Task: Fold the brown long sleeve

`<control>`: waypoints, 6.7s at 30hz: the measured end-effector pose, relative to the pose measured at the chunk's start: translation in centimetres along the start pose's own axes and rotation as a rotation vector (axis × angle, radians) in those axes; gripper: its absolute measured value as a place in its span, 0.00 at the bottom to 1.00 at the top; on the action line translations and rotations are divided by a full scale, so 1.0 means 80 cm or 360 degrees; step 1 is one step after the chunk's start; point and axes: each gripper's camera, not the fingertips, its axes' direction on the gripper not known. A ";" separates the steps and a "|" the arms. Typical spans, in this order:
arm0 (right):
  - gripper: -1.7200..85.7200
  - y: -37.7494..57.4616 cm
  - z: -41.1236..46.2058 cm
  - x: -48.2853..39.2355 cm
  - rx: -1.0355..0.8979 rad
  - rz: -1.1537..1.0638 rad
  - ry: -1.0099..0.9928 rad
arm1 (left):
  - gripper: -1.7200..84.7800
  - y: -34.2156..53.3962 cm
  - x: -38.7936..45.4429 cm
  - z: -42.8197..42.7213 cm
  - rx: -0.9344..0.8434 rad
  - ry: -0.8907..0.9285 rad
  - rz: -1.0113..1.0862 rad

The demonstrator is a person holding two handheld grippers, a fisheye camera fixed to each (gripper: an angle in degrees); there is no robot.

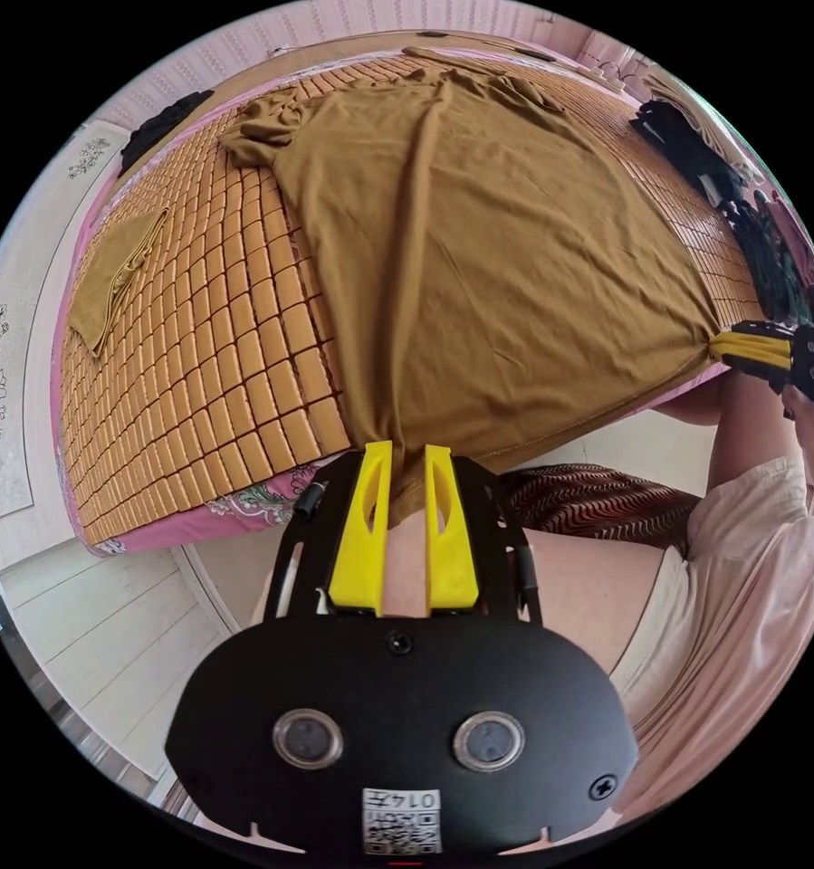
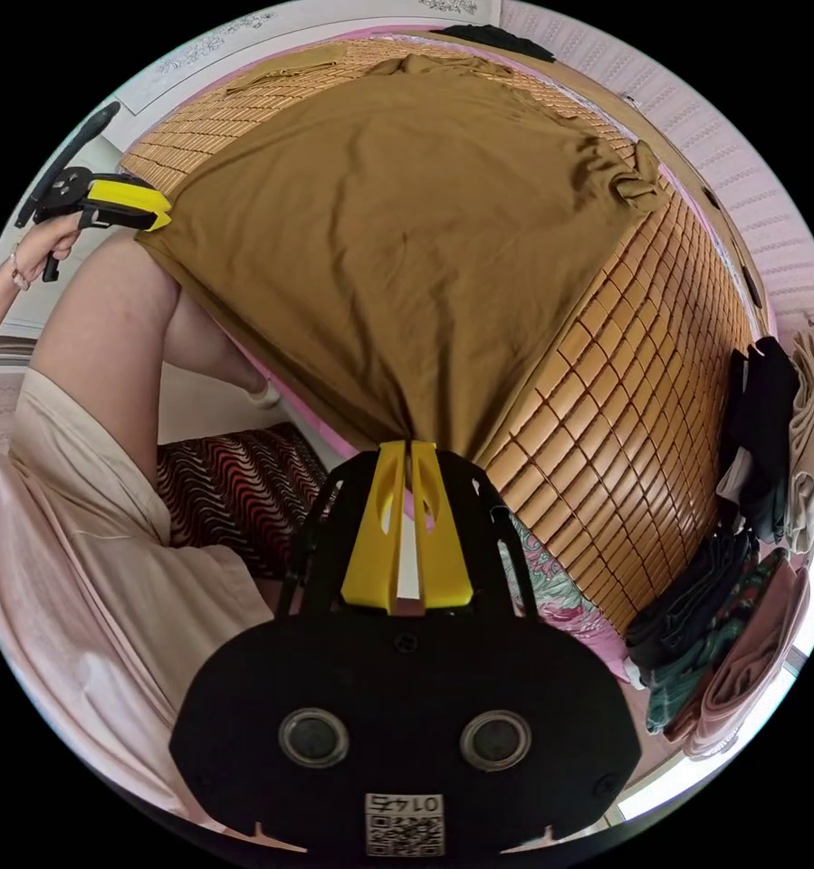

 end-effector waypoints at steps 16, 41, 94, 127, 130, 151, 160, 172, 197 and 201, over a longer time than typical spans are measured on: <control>0.02 0.045 -0.061 0.072 0.0180 0.0099 -0.0450 | 0.09 -0.018 0.187 -0.020 0.0218 0.0117 0.0644; 0.02 0.057 -0.067 0.127 0.0036 0.0583 -0.0403 | 0.03 0.004 0.017 0.018 -0.0119 0.0116 -0.0149; 0.09 -0.303 -0.276 0.393 0.0402 0.0696 -0.0325 | 0.08 -0.604 0.128 -0.059 0.0624 0.0405 0.0417; 0.03 0.108 -0.421 0.262 0.0220 0.1576 -0.0594 | 0.01 -0.838 0.295 -0.010 0.0163 0.0357 0.0725; 0.03 0.150 -0.479 0.235 0.0173 0.1620 -0.0678 | 0.01 -0.843 0.302 -0.014 0.0178 0.0340 0.0761; 0.04 0.187 -0.418 0.216 -0.0120 0.1774 -0.0449 | 0.01 -0.906 0.370 -0.008 0.0131 0.0354 0.0777; 0.07 0.247 -0.520 0.218 -0.0255 0.1770 -0.0164 | 0.01 -0.912 0.397 -0.015 0.0151 0.0273 0.0864; 0.14 0.215 -0.423 0.205 -0.0290 0.1663 -0.0177 | 0.01 -0.918 0.407 -0.013 0.0161 0.0276 0.0826; 0.11 0.236 -0.399 0.200 -0.0331 0.1528 -0.0233 | 0.01 -0.897 0.407 -0.011 0.0166 0.0307 0.0822; 0.09 0.219 -0.351 0.203 -0.0419 0.1480 -0.0244 | 0.01 -0.891 0.403 -0.010 0.0159 0.0317 0.0822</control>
